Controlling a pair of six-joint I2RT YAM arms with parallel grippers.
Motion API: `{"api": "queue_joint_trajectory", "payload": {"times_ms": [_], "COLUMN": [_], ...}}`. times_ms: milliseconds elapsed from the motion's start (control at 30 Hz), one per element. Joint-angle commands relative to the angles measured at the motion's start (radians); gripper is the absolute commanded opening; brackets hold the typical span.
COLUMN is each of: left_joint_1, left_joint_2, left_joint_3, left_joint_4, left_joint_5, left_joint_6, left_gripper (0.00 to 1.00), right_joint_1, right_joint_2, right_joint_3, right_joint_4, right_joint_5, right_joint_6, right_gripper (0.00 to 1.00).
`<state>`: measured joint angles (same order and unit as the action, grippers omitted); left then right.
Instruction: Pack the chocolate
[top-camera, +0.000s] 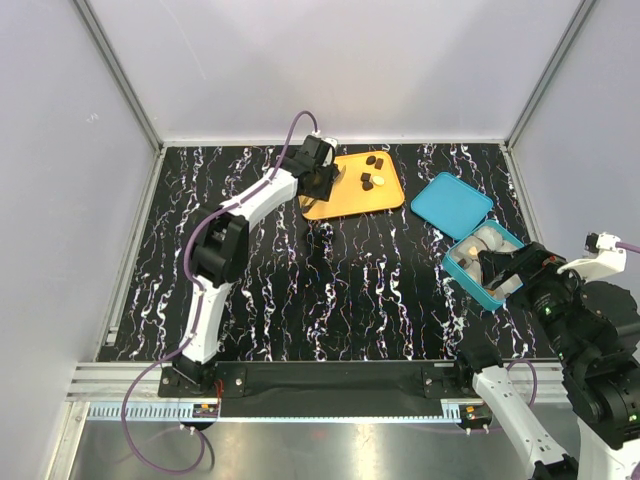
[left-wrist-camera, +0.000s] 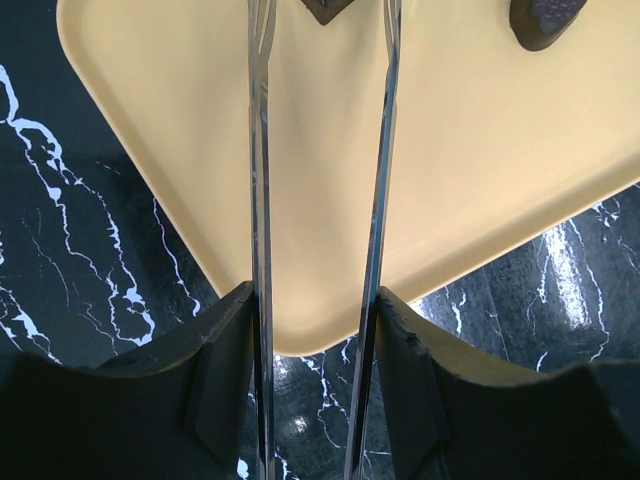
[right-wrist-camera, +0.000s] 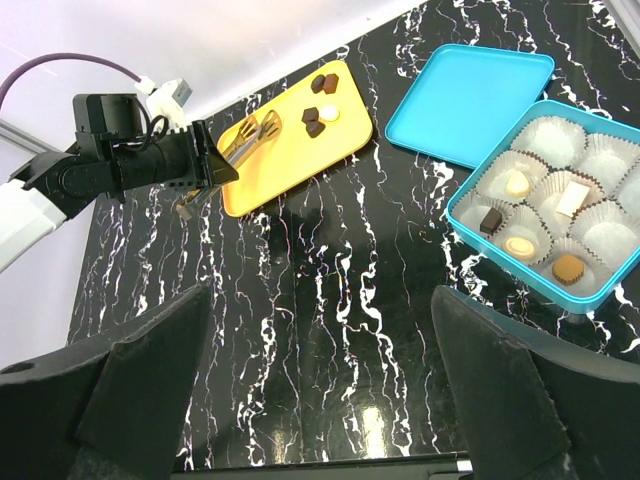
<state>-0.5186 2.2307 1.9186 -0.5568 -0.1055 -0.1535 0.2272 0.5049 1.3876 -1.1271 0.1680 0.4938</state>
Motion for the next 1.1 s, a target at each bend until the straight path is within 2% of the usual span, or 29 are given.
{"api": "queue_joint_trajectory", "payload": {"times_ms": [0, 200, 633, 1067], "left_joint_1": [0.011, 0.012, 0.002, -0.032], "left_joint_2": [0.013, 0.020, -0.026, -0.091], "left_joint_3": [0.051, 0.051, 0.042, 0.053], "left_joint_4": [0.024, 0.029, -0.002, -0.040], "left_joint_5": [-0.008, 0.007, 0.023, -0.006], "left_joint_6": [0.020, 0.017, 0.015, 0.017], "left_gripper": [0.51, 0.50, 0.40, 0.39], "right_joint_1": [0.004, 0.004, 0.004, 0.004], "right_joint_2": [0.018, 0.018, 0.017, 0.006], "right_joint_3": [-0.012, -0.016, -0.024, -0.024], "right_joint_4": [0.032, 0.036, 0.041, 0.036], "right_joint_5": [0.021, 0.022, 0.016, 0.016], "right_joint_6": [-0.018, -0.018, -0.014, -0.011], "right_gripper": [1.00, 1.00, 1.00, 1.00]}}
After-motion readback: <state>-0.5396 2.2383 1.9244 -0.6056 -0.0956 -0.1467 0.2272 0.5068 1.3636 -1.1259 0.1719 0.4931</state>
